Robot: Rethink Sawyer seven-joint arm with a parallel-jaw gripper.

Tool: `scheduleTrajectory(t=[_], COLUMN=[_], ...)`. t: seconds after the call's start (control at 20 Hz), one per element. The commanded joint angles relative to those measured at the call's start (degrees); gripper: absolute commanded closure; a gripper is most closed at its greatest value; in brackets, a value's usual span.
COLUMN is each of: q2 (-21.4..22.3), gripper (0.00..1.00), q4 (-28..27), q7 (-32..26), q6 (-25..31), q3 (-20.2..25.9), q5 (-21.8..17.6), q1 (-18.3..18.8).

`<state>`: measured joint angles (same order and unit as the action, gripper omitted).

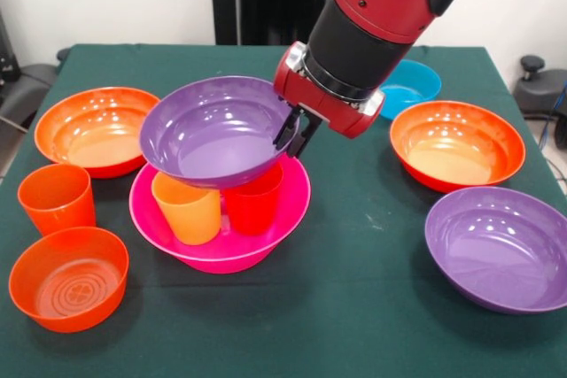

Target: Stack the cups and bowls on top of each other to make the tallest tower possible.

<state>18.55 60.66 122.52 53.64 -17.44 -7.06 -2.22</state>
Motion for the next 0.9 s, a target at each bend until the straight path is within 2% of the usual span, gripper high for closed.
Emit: scheduleTrajectory(t=[0.05, 0.45, 0.5, 0.7, 0.9], q2=[-2.4, -2.6, -2.4, -1.8, -1.9], gripper=[1.00, 1.00, 0.00, 0.00, 0.00], q4=[-1.9, -2.5, -2.3, -1.0, -1.9], q7=[-3.9, -3.4, -3.4, -3.2, -2.1], q6=[-1.3, -0.9, -1.5, -3.2, 0.2], q3=[3.3, 3.5, 3.9, 4.8, 3.9], q5=[-5.3, -5.9, -6.0, -5.4, -5.1], q1=[-0.6, -0.6, -0.5, 0.0, -0.7])
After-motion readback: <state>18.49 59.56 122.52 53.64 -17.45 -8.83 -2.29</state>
